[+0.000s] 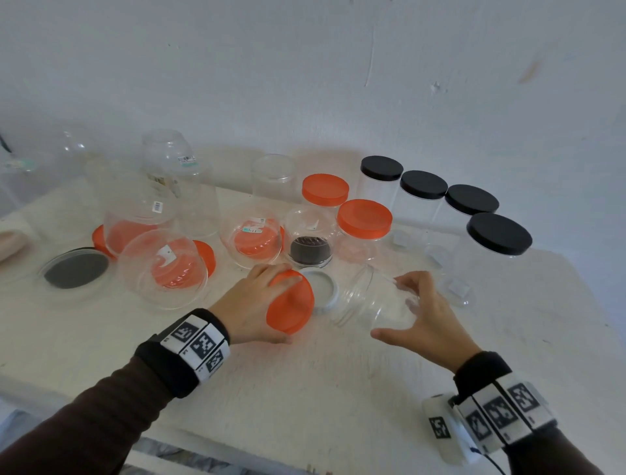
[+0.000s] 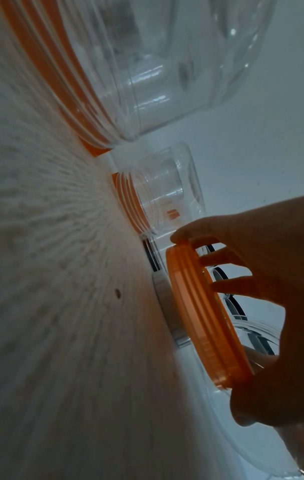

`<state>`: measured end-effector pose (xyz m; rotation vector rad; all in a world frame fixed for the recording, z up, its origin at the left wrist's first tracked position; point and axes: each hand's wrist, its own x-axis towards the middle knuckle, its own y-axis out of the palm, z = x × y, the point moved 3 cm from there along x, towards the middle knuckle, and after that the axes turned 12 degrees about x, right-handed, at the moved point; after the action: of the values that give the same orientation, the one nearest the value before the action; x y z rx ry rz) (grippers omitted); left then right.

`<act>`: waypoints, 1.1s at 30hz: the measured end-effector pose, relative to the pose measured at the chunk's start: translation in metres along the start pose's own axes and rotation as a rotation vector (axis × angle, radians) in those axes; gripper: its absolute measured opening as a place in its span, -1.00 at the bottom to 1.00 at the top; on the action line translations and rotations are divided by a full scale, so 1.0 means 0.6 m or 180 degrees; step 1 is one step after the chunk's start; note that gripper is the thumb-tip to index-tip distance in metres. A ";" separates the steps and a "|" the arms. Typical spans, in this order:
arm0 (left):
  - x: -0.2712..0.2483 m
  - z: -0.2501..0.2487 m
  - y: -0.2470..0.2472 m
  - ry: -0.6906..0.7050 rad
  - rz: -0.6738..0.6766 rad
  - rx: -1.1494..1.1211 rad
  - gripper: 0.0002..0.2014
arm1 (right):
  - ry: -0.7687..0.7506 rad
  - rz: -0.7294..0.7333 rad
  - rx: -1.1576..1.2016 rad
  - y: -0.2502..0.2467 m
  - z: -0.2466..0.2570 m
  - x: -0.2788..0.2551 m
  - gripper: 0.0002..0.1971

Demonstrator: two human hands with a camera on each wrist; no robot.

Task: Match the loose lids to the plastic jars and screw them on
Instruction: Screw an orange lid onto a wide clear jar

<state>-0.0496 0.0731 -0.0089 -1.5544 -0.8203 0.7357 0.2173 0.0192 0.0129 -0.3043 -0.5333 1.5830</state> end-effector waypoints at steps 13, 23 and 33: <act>-0.003 -0.021 -0.027 0.0162 -0.0315 -0.0821 0.05 | 0.0540 0.0200 0.0500 -0.028 -0.037 -0.018 -0.12; 0.066 -0.117 -0.059 0.0727 -0.0315 -0.0875 -0.04 | 0.0717 0.0534 0.0464 -0.026 -0.052 -0.022 -0.08; 0.098 -0.171 -0.054 0.0916 -0.0020 -0.0767 -0.10 | 0.0810 0.0361 0.1002 -0.012 -0.066 -0.027 -0.17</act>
<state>0.0645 0.0681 0.0359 -1.8214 -0.7166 0.4042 0.2448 0.0093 -0.0190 -0.2944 -0.0684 1.6792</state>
